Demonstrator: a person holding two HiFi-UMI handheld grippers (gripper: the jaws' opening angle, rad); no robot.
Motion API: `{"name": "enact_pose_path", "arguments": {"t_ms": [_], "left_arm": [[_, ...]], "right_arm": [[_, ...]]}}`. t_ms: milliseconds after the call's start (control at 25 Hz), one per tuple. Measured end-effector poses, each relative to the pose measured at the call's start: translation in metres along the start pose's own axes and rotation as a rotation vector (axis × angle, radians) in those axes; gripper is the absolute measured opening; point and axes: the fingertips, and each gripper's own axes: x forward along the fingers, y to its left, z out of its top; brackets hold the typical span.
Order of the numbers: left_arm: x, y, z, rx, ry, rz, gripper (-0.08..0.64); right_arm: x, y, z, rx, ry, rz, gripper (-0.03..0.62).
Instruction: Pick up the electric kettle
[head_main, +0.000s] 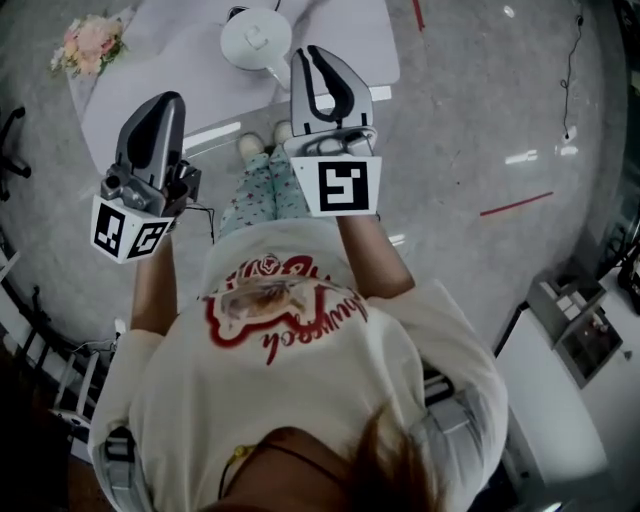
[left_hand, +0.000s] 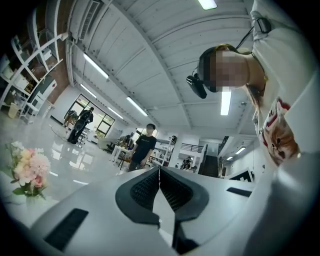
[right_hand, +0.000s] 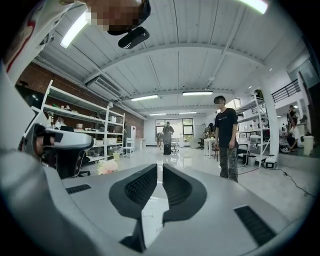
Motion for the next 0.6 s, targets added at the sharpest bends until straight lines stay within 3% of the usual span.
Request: {"name": "enact_pose_path", "arguments": {"t_ms": [80,200,600], "left_arm": [[0.0,0.007,-0.014,-0.012,0.0,0.005,0.012],[0.001,0.015,-0.035,-0.03,0.017,0.003,0.012],[-0.012,0.044,-0.099,-0.105,0.1,0.056,0.012]], "right_arm": [[0.002,0.002,-0.029,-0.013,0.029,0.009,0.025],[0.004,0.001,-0.075,-0.01,0.111,0.029,0.175],[0.004,0.008,-0.224,-0.052,0.42,0.084,0.252]]}}
